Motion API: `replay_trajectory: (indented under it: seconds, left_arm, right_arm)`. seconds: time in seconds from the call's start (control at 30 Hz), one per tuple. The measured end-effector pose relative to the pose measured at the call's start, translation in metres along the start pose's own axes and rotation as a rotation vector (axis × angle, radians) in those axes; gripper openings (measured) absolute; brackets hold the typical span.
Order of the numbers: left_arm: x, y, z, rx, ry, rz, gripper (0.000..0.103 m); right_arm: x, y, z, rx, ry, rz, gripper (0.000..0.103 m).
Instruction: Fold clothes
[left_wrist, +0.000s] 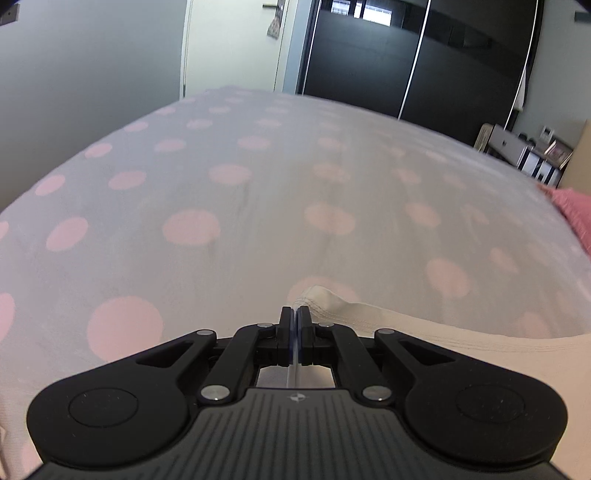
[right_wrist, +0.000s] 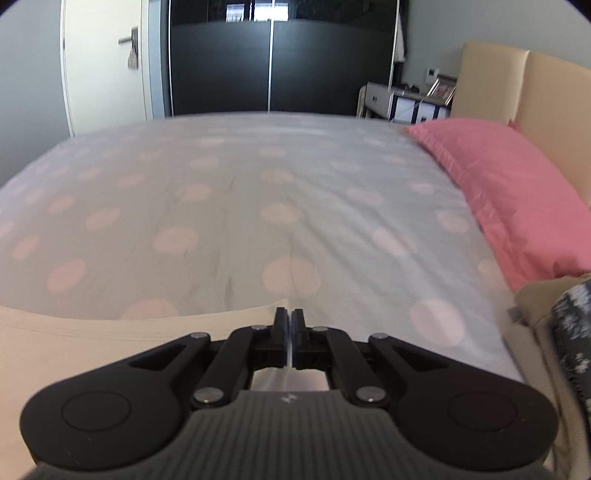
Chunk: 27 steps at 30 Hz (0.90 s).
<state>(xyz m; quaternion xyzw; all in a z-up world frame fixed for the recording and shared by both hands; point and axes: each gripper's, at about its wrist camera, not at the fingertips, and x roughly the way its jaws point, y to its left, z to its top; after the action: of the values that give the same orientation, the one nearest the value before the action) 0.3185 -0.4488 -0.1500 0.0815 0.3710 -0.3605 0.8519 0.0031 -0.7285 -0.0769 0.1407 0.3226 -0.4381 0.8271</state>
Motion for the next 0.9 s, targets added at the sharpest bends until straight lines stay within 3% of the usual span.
replay_trajectory:
  seconds: [0.2,0.27,0.3,0.33,0.4,0.57,0.9]
  left_arm:
    - [0.033,0.006,-0.023,0.012,0.055,0.030,0.001]
    - [0.030,0.007,-0.024,0.007,0.050,0.031,0.006]
    - [0.027,0.008,-0.025,0.005,0.048,0.035,0.015]
    - [0.023,0.009,-0.024,0.006,0.049,0.043,0.025]
    - [0.010,0.011,-0.024,0.010,0.041,0.049,0.030]
    - [-0.037,0.023,-0.037,0.007,0.064,0.004,0.031]
    - [-0.123,0.015,-0.109,0.102,0.187,-0.057,0.031]
  right_arm:
    - [0.043,-0.004,-0.023,0.018,0.085,0.013,0.005]
    - [0.045,-0.007,-0.026,0.023,0.098,0.034,0.017]
    - [0.044,-0.010,-0.026,0.031,0.101,0.051,0.035]
    - [0.040,-0.013,-0.026,0.039,0.095,0.064,0.041]
    - [0.028,-0.019,-0.026,0.046,0.094,0.090,0.041]
    - [-0.021,-0.038,-0.042,0.039,0.113,0.146,0.039]
    - [-0.099,-0.048,-0.138,0.059,0.221,0.266,0.036]
